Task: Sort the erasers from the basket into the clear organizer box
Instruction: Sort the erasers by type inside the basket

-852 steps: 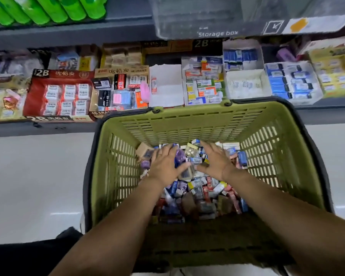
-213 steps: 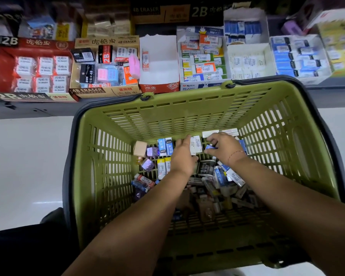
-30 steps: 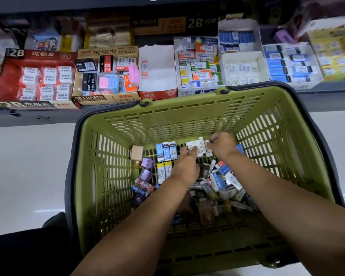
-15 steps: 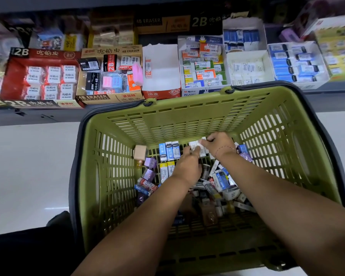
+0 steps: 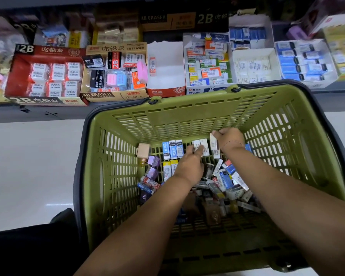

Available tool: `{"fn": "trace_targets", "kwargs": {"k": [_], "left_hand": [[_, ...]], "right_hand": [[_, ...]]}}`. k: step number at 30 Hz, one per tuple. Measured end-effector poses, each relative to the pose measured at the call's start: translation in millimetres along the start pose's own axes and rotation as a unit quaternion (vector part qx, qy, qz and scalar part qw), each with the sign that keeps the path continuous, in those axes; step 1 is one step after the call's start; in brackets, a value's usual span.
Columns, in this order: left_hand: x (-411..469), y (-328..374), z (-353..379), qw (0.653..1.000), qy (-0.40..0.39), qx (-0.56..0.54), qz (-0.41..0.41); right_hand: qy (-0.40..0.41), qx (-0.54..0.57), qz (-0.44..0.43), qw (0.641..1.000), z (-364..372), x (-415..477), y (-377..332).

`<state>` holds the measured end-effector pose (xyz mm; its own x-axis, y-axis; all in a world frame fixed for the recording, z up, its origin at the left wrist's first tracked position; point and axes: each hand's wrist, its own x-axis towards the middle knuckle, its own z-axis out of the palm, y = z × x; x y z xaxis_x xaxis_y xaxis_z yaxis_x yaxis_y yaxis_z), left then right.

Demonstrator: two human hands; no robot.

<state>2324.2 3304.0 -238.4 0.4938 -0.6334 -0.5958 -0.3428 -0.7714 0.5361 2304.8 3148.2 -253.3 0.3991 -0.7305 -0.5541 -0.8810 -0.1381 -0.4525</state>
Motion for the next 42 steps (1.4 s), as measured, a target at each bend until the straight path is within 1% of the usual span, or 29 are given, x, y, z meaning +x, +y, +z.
{"fn": "trace_targets", "kwargs": {"k": [3, 6, 7, 12, 14, 16, 19, 22, 24, 28, 30, 34, 36, 38, 40, 42], "left_hand": [[0, -1, 0, 1.000, 0.003, -0.006, 0.000], [0, -1, 0, 1.000, 0.002, -0.009, -0.005], [0, -1, 0, 1.000, 0.001, -0.009, -0.006], [0, 1, 0, 1.000, 0.004, -0.009, -0.007], [0, 1, 0, 1.000, 0.006, -0.010, -0.006], [0, 1, 0, 1.000, 0.010, -0.009, -0.001], [0, 2, 0, 1.000, 0.018, -0.008, 0.009], [0, 3, 0, 1.000, 0.021, -0.004, 0.011], [0, 3, 0, 1.000, 0.023, -0.004, 0.012], [0, 2, 0, 1.000, 0.020, -0.008, 0.009], [0, 2, 0, 1.000, 0.020, -0.006, 0.009], [0, 3, -1, 1.000, 0.021, -0.009, 0.008], [0, 3, -3, 1.000, 0.019, -0.011, 0.005], [-1, 3, -4, 1.000, 0.011, -0.015, 0.003], [-3, 2, -7, 1.000, 0.007, -0.021, 0.012], [-7, -1, -9, 0.999, 0.018, -0.021, 0.030]], "right_hand": [[-0.023, -0.021, -0.010, 0.999, -15, 5, 9], [-0.086, -0.025, -0.012, 0.996, -18, 4, 15], [-0.096, -0.043, -0.016, 0.994, -17, 1, 15], [-0.101, -0.155, -0.039, 0.982, -17, -6, 10], [-0.101, -0.175, -0.031, 0.979, -16, -7, 9], [-0.102, -0.154, -0.022, 0.983, -13, -6, 9], [-0.099, -0.068, -0.027, 0.992, -4, -2, 12], [-0.082, -0.051, -0.061, 0.994, 4, 3, 17], [-0.082, -0.028, -0.064, 0.994, 7, 6, 19], [-0.105, 0.038, -0.025, 0.993, 9, 9, 24], [-0.111, 0.052, -0.014, 0.992, 10, 9, 22], [-0.090, 0.048, -0.023, 0.995, 9, 6, 17], [-0.096, 0.033, -0.041, 0.994, 5, 0, 16], [-0.095, -0.012, -0.079, 0.992, -6, -6, 17], [-0.087, -0.079, -0.109, 0.987, -25, -13, 16], [-0.128, -0.166, -0.114, 0.971, -48, -19, 15]]}}
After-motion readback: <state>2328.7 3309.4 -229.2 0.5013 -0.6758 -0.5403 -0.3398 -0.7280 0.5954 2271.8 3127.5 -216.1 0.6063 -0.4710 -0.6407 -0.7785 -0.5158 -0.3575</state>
